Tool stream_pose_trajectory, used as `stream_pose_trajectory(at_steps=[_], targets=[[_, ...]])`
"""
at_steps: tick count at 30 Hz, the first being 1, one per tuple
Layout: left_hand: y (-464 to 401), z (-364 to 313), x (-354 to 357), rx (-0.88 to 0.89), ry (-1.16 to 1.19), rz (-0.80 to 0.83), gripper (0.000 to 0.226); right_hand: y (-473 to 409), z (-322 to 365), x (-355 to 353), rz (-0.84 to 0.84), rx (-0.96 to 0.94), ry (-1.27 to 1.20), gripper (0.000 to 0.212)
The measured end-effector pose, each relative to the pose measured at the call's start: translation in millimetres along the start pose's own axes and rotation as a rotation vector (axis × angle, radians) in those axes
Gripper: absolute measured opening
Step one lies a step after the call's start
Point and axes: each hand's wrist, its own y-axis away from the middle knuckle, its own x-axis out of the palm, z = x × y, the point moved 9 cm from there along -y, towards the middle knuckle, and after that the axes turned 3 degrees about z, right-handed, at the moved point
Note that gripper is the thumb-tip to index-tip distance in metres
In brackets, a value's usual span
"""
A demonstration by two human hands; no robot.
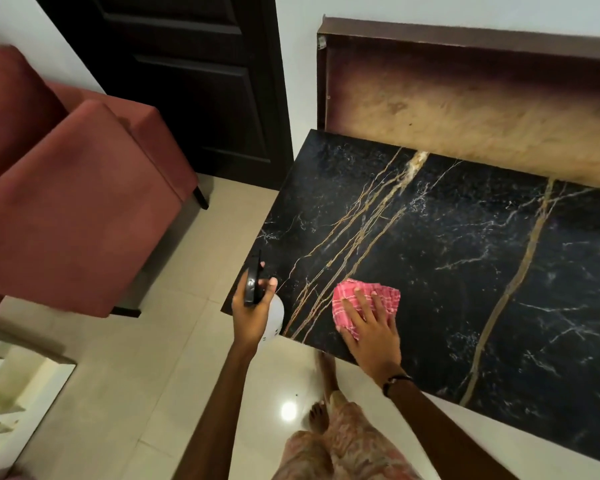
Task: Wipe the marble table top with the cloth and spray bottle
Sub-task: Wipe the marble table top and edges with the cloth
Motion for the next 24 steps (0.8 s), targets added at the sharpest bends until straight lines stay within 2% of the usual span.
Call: stream_pose_trajectory(at_steps=[3, 6, 10, 16, 19, 22, 24], targets=[[-4, -2, 11, -0.018, 0.037, -0.007, 0.051, -3, 26, 0, -0.003, 0.113, -0.125, 0.061], [-5, -7, 21, 0.013, 0.061, 0.012, 0.05, 0, 59, 3, 0.059, 0.038, -0.18, 0.06], [-4, -14, 31, 0.058, 0.033, 0.078, 0.054, 1, 78, 7, 0.143, -0.029, -0.135, 0.061], [-6, -3, 24, -0.019, 0.016, 0.108, 0.059, -3, 81, 9, 0.173, -0.011, -0.07, 0.067], [-8, 1, 26, -0.025, -0.049, 0.177, 0.058, -8, 83, 8, 0.203, -0.024, -0.006, 0.07], [-11, 10, 20, -0.032, -0.173, 0.189, 0.062, -18, 92, -19, 0.097, -0.04, 0.069, 0.069], [-12, 19, 13, -0.004, -0.225, 0.156, 0.065, -24, 109, -38, 0.011, -0.12, -0.032, 0.072]])
